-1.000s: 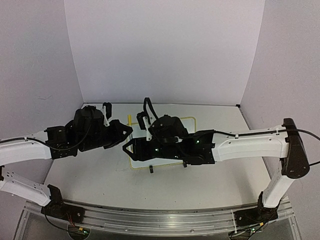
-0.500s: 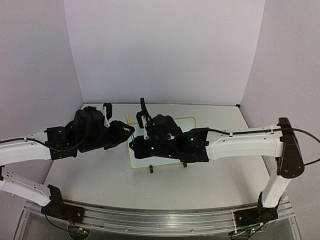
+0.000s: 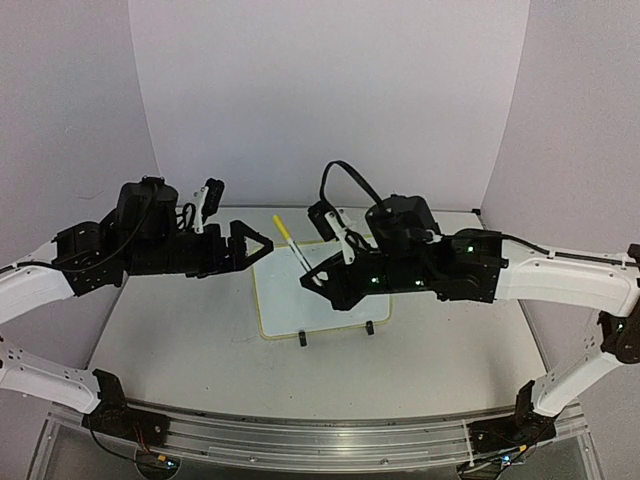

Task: Write a sentence on the whiteboard
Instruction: Pass from the right arm to the left, then hold the whiteboard marker.

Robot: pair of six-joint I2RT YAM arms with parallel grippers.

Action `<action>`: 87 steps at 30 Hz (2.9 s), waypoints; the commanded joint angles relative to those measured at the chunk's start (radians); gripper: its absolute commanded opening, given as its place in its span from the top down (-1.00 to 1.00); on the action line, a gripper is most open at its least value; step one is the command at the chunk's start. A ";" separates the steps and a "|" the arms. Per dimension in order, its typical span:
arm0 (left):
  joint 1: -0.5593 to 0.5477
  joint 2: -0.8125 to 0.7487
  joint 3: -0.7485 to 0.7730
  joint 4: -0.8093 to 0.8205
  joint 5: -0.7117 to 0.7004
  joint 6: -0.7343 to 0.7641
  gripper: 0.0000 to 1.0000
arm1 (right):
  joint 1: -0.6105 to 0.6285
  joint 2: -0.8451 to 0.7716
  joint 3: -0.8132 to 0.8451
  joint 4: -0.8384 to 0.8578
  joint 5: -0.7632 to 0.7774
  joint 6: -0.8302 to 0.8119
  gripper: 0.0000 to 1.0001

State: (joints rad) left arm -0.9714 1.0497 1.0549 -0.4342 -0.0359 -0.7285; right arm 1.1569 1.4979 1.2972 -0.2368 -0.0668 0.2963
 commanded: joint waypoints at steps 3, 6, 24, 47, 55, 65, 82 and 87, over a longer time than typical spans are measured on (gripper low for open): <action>0.008 0.050 0.089 -0.010 0.310 0.112 -0.99 | 0.003 -0.053 0.007 -0.152 -0.251 -0.130 1.00; 0.010 0.067 0.102 0.016 0.387 0.110 -0.99 | 0.004 -0.050 0.014 -0.184 -0.310 -0.137 1.00; 0.041 0.045 0.082 -0.021 0.407 0.074 0.05 | 0.003 -0.062 0.001 -0.188 -0.336 -0.151 1.00; 0.051 0.066 0.057 0.003 0.539 0.080 0.54 | 0.004 -0.064 -0.010 -0.187 -0.306 -0.132 1.00; 0.053 0.061 0.050 0.005 0.542 0.078 0.94 | 0.003 -0.063 -0.018 -0.187 -0.275 -0.119 1.00; 0.081 -0.020 -0.064 0.185 0.438 -0.045 1.00 | 0.001 -0.166 -0.156 0.018 -0.177 -0.013 -0.34; 0.099 -0.089 -0.298 0.770 0.419 -0.252 1.00 | 0.001 -0.236 -0.507 0.961 -0.073 0.385 -0.63; 0.099 -0.087 -0.328 0.827 0.433 -0.272 1.00 | 0.001 -0.190 -0.458 1.028 -0.128 0.388 -0.58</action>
State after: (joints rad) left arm -0.8761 0.9733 0.7468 0.2683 0.3681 -0.9690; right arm 1.1587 1.2745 0.7740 0.6364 -0.1518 0.6590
